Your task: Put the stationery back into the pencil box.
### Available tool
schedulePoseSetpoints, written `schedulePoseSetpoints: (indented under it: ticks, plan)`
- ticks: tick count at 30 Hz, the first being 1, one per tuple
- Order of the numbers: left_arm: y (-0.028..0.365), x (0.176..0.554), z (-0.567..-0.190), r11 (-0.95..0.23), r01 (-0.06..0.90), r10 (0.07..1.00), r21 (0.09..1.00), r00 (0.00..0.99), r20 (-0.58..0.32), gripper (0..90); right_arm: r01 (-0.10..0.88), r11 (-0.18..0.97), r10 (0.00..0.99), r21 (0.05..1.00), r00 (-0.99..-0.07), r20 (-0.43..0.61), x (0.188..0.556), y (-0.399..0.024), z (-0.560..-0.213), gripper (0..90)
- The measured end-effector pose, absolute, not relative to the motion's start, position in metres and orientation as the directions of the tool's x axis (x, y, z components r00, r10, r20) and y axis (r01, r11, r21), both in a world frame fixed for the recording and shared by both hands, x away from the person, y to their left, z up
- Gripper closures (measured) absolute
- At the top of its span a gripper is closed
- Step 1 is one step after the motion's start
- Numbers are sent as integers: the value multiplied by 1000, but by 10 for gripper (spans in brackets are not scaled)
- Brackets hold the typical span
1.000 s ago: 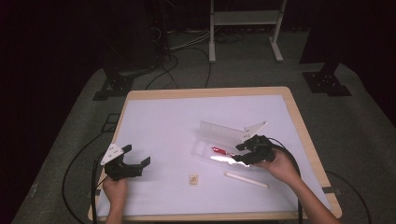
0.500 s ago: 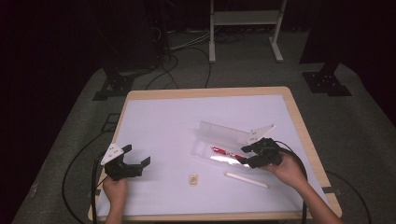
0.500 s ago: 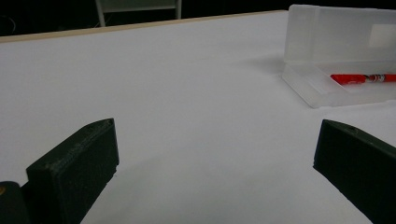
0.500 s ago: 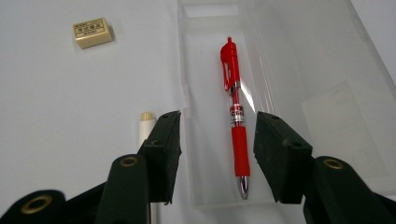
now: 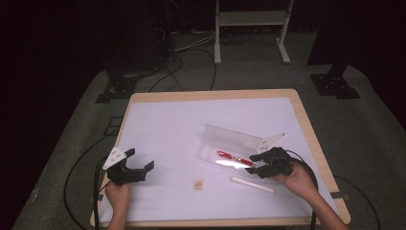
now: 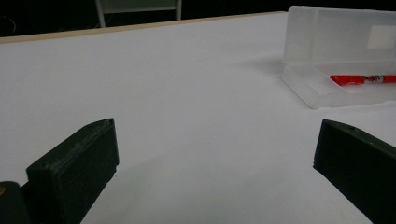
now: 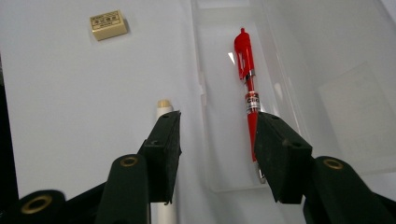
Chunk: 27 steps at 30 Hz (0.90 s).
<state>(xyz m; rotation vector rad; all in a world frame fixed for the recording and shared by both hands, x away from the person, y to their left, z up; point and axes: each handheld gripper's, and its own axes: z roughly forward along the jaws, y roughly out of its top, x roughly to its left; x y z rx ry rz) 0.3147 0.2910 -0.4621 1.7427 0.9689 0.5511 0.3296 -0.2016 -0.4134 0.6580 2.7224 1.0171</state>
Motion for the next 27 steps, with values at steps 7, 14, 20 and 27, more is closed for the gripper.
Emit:
schedulePoseSetpoints:
  ticks: [7,14,20,27]
  plan:
    - [291,314,-462,-143,350,820,926,566,-87,0,343,666,450,663,-893,9,318,-204,-419,510]
    - [291,313,-462,-148,350,822,925,563,-82,0,353,661,449,663,-893,27,312,-208,-426,553]
    - [291,313,-462,-146,349,825,926,559,-81,0,352,660,438,664,-898,40,306,-213,-432,575]
    - [291,313,-462,-146,348,825,926,559,-80,0,351,668,431,656,-901,43,302,-214,-439,602]
